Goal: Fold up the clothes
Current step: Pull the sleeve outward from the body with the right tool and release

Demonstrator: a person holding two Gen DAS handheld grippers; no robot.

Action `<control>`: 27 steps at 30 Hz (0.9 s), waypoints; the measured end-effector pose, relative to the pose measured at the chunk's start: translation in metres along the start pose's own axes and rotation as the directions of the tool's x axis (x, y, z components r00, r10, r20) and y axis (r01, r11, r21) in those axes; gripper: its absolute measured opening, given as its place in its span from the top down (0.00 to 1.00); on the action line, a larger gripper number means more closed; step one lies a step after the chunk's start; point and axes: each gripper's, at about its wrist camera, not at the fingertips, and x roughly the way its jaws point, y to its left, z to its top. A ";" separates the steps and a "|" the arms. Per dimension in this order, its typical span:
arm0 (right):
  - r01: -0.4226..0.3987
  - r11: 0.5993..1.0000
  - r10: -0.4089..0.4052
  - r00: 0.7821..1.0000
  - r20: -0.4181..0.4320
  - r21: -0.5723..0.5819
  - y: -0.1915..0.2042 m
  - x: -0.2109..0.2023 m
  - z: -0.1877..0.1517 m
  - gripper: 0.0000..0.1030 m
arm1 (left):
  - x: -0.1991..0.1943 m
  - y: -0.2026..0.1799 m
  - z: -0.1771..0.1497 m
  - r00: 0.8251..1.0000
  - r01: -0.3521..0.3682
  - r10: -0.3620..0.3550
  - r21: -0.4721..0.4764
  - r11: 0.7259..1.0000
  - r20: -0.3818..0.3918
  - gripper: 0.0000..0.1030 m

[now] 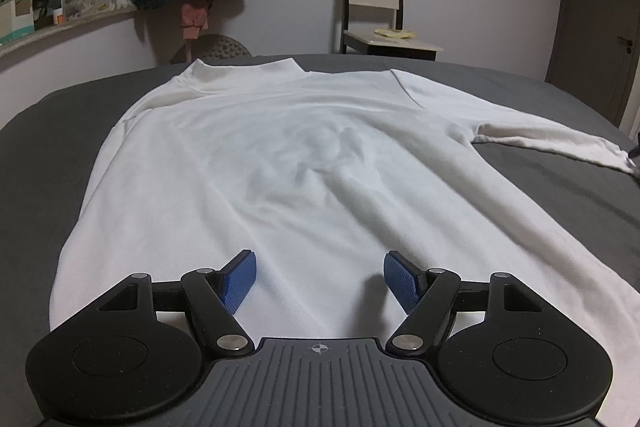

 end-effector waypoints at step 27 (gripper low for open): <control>-0.100 0.889 0.177 0.975 0.135 -0.446 0.171 -0.017 0.000 0.65 | 0.003 0.002 -0.002 1.000 -0.003 0.004 0.012 1.000 -0.005 0.30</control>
